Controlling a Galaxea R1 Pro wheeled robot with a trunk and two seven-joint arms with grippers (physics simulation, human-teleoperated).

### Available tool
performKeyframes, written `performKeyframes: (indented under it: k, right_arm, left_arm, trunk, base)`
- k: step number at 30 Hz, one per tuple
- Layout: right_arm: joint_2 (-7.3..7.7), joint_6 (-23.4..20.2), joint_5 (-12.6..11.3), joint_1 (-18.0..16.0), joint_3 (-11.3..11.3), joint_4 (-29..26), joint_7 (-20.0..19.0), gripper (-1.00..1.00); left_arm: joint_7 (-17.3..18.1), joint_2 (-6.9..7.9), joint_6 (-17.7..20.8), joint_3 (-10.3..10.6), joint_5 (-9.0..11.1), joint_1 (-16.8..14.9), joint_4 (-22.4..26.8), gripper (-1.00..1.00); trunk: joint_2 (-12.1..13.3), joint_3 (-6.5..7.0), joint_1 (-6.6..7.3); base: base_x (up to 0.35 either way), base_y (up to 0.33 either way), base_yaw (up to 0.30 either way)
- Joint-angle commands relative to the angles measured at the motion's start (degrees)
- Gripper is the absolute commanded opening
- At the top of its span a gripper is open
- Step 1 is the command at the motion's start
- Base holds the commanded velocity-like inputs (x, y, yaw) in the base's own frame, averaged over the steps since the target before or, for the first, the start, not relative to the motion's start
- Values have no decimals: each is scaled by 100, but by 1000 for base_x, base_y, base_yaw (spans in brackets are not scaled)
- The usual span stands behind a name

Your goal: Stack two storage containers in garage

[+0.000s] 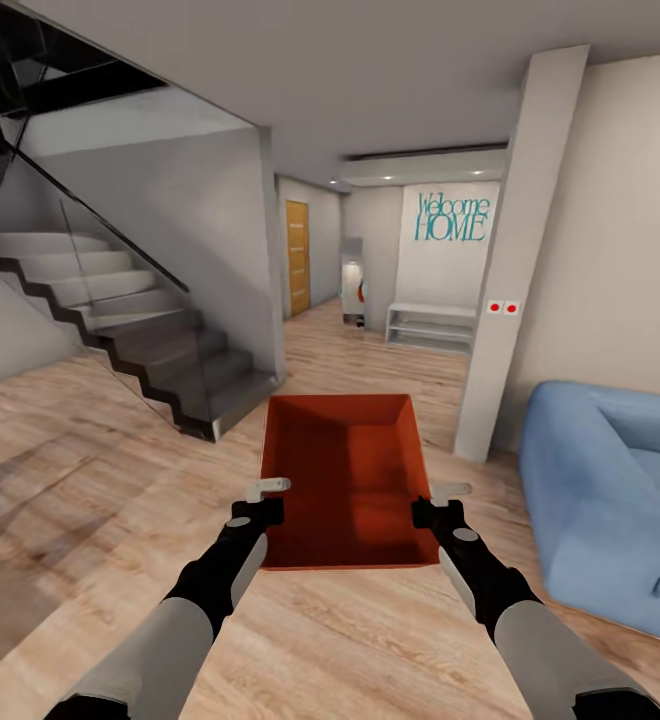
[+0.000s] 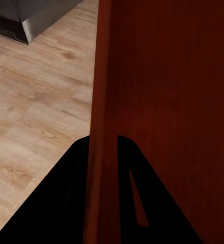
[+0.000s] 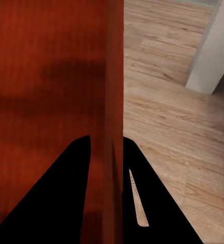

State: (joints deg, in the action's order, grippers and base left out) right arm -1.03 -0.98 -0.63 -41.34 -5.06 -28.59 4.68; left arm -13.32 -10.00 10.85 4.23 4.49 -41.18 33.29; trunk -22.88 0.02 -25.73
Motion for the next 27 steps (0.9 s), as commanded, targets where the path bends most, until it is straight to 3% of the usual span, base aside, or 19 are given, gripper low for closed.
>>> performKeyframes:
  k: [1, 27]
  right_arm:
    - [-1, -7, 28, -5, 40, -14, 24, -100]
    - [-9, -2, 28, -5, 40, 10, 24, -100]
  left_arm:
    - [-65, 0, 31, 34, 70, 4, -3, -100]
    - [-57, 0, 31, 18, 78, 4, -58, -100]
  trunk:
    - [-4, -2, -5]
    - [-4, -2, -5]
  base:
    - [320, 0, -242]
    - [321, 0, -20]
